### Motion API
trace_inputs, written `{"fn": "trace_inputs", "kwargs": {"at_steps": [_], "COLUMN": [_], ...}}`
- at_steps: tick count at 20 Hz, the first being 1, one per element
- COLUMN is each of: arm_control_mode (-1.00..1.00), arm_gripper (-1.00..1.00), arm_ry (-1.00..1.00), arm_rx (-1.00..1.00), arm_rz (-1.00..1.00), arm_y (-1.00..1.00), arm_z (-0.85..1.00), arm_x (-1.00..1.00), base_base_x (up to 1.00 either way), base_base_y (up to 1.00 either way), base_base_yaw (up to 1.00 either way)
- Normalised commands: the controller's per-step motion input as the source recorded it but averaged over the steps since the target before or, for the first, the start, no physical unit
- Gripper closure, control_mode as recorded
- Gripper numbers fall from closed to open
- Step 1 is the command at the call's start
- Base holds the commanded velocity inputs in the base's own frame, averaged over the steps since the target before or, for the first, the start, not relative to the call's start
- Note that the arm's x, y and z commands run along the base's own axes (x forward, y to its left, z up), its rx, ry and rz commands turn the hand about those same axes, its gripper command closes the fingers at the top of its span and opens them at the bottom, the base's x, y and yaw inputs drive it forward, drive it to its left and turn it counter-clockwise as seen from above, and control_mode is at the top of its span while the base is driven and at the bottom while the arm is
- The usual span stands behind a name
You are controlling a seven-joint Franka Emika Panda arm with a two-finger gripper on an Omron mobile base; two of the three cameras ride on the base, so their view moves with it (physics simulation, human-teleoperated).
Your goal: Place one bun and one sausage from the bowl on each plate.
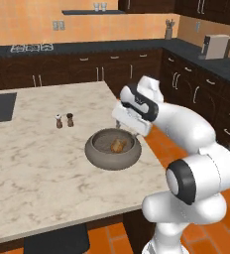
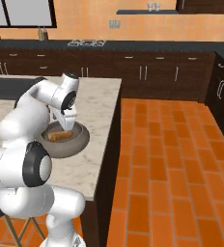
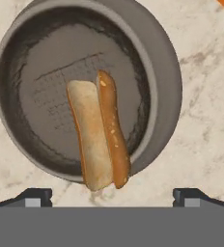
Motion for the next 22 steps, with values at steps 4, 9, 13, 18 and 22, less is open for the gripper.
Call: {"fn": "trace_inputs", "kwargs": {"at_steps": [4,9,13,18,22], "arm_control_mode": [-1.0,-1.0,-1.0,-1.0,-1.0], "arm_gripper": [-1.0,-1.0,-1.0,-1.0,-1.0], "arm_ry": [0.18,0.07,0.02,0.0,0.0], "arm_rx": [0.0,-0.02,-0.01,-0.03,-0.05], "arm_rz": [0.0,0.0,0.0,0.0,0.0], "arm_y": [0.18,0.33,0.05,0.0,0.0], "arm_z": [-0.53,-0.45,-0.19,-0.07,-0.17], "arm_x": [0.11,0.0,-0.32,-0.24,0.24], "base_base_x": [0.0,0.0,0.0,0.0,0.0], "base_base_y": [0.0,0.0,0.0,0.0,0.0], "base_base_yaw": [0.0,0.0,0.0,0.0,0.0]}}
